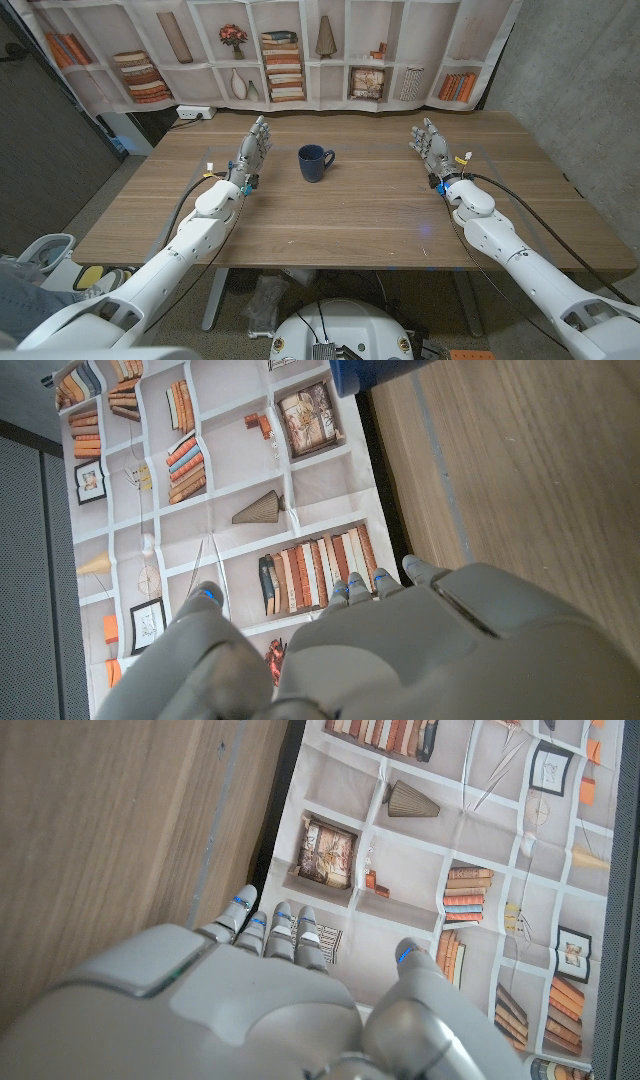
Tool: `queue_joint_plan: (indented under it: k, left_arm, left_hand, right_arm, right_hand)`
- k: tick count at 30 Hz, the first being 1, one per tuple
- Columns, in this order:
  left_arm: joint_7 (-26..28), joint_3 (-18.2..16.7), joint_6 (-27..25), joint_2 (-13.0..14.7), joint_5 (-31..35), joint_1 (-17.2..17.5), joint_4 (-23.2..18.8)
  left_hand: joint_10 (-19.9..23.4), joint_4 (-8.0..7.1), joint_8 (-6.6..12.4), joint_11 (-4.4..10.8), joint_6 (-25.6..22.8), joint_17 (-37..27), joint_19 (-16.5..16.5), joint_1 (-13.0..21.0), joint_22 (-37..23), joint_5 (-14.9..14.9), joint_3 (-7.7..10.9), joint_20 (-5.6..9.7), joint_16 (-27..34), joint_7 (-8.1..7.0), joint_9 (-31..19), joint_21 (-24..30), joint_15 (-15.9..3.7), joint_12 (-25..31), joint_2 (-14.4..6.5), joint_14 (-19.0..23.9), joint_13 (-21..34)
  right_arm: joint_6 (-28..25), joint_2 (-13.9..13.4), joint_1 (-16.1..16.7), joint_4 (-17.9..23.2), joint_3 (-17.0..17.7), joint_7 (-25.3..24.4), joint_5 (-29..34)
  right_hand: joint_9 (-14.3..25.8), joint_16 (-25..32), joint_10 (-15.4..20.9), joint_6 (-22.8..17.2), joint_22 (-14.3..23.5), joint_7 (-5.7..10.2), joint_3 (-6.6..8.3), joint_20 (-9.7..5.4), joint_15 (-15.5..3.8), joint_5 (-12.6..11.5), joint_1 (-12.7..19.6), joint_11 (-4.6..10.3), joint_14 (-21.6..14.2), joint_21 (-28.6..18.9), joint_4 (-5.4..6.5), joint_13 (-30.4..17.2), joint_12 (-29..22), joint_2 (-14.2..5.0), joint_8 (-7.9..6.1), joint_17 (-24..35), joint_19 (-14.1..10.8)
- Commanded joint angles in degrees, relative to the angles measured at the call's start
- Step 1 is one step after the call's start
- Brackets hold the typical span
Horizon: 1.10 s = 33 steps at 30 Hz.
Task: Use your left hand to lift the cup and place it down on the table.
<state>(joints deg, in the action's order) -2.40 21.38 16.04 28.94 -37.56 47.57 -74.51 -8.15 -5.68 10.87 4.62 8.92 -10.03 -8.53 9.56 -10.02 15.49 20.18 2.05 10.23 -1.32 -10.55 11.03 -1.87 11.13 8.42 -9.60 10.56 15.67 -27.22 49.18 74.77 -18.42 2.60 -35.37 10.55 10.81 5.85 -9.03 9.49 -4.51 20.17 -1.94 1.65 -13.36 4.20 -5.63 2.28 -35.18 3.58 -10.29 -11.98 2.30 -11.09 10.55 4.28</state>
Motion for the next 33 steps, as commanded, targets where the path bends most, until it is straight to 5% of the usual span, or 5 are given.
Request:
queue_joint_plan:
  k: [1, 33]
  left_arm:
    - [0.1, 0.1, -0.9, 0.0, 0.0, 0.2, -1.1]
    - [1.1, 0.4, 1.9, -0.3, 2.0, 1.2, -2.8]
  left_hand:
    - [0.1, 0.31, 0.55, -0.32, 0.1, -0.3, 0.0, 0.8, -0.3, 0.5, 0.35, 5.41, 0.4, 0.23, -0.1, 0.4, -0.76, 0.5, -0.2, -1.1, 0.1]
    - [3.4, 1.34, 1.48, -0.38, -3.3, -0.2, 2.0, 2.5, -0.2, 1.2, 0.16, 4.71, 1.1, 0.60, -0.1, 1.0, -0.75, 1.5, -1.0, 1.9, 0.1]
  right_arm:
    - [-2.5, 4.4, 1.5, 0.4, 5.8, 3.3, 4.7]
    - [-4.7, 7.3, 3.8, 2.4, 11.5, 6.8, 8.7]
  right_hand:
    - [0.1, 0.3, 0.3, -0.3, 0.2, -0.02, 0.45, -3.30, -0.03, -0.3, 1.0, -0.20, 0.8, -0.2, -0.09, -0.3, -0.1, -0.13, -0.25, 0.1, 0.4]
    - [0.1, 0.5, 0.7, -0.9, 0.3, 0.13, 0.32, -2.96, 0.17, 0.4, 1.7, -0.28, 0.4, 0.8, -0.84, -0.3, -0.3, -0.99, -0.32, 0.1, -0.1]
